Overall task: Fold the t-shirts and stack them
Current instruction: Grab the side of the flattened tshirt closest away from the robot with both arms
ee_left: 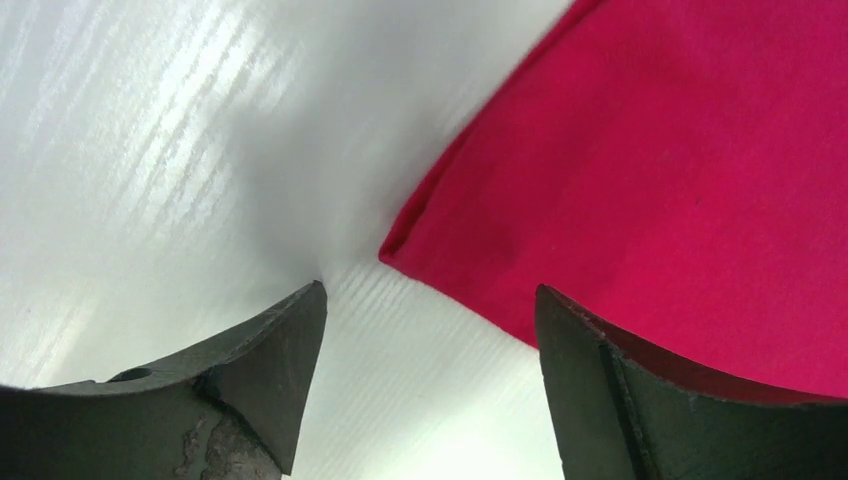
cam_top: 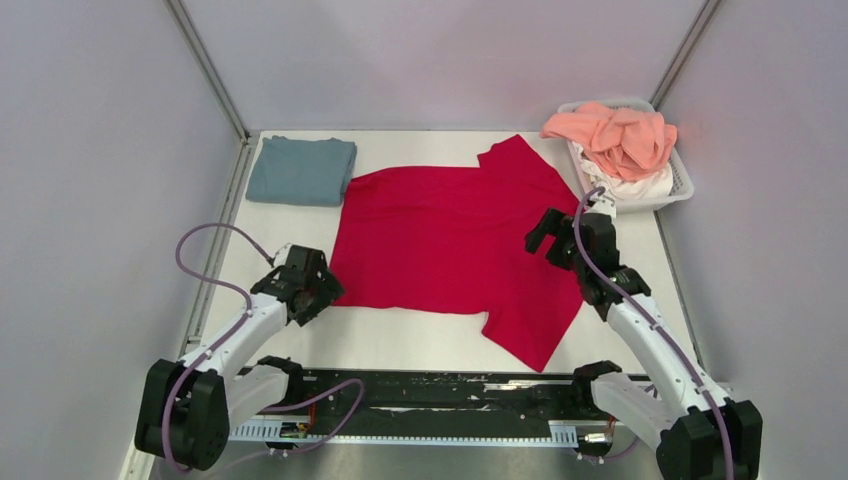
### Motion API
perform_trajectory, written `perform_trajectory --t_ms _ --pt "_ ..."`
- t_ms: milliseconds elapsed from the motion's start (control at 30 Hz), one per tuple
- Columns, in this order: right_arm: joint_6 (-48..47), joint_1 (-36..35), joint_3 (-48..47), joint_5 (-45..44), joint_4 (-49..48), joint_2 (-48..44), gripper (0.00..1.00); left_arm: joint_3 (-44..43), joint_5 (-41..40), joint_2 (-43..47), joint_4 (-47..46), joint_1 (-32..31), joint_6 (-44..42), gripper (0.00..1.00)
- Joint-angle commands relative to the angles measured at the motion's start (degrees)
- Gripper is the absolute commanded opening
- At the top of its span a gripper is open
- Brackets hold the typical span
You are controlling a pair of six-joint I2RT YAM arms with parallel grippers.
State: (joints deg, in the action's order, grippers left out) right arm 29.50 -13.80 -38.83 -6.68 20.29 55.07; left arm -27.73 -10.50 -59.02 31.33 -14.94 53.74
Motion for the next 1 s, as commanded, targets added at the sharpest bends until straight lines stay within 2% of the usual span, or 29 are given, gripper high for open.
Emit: perform_trajectory --t_ms 0,33,167,267,367,467,567,700,800,967 --pt "1.3 -0.1 0.9 1.5 -1.8 -4.4 1.00 1.5 -2.4 -1.0 -8.5 2.3 4.8 0.78" --pt "1.4 -0.1 1.0 1.4 -1.5 -5.2 1.00 1.6 -2.0 -2.1 -9.2 2.7 4.9 0.70" --pt "1.3 -0.1 1.5 1.4 0.5 -7.5 1.00 2.8 -1.7 -3.4 -11.6 2.8 6.0 0.52" --pt "1.3 -0.1 0.9 0.9 3.3 -7.9 1.00 4.4 -0.4 -2.7 -13.2 2.8 6.7 0.29" --pt "0.8 -0.4 -0.4 2.1 7.9 -6.6 1.00 5.7 -1.3 -1.8 -14.9 2.9 6.7 0.21" --pt "0.3 -2.4 -0.7 3.7 13.4 -5.4 1.00 5.7 -2.3 -2.3 -14.8 3.1 6.9 0.01" --pt "2.1 -8.7 -0.4 4.2 20.0 -3.7 0.96 5.6 -2.5 -2.5 -15.4 3.1 6.2 0.00" --pt "9.8 -21.9 0.8 1.9 26.8 0.3 0.90 5.7 -4.0 -1.6 -14.7 3.1 6.3 0.00" --pt "14.3 -25.6 2.6 1.3 31.1 3.9 0.83 5.2 -4.2 -1.6 -13.7 3.1 6.4 0.00" --pt "16.8 -28.5 4.8 0.0 32.1 5.7 0.71 5.1 -3.5 -1.5 -14.0 3.1 6.0 0.00"
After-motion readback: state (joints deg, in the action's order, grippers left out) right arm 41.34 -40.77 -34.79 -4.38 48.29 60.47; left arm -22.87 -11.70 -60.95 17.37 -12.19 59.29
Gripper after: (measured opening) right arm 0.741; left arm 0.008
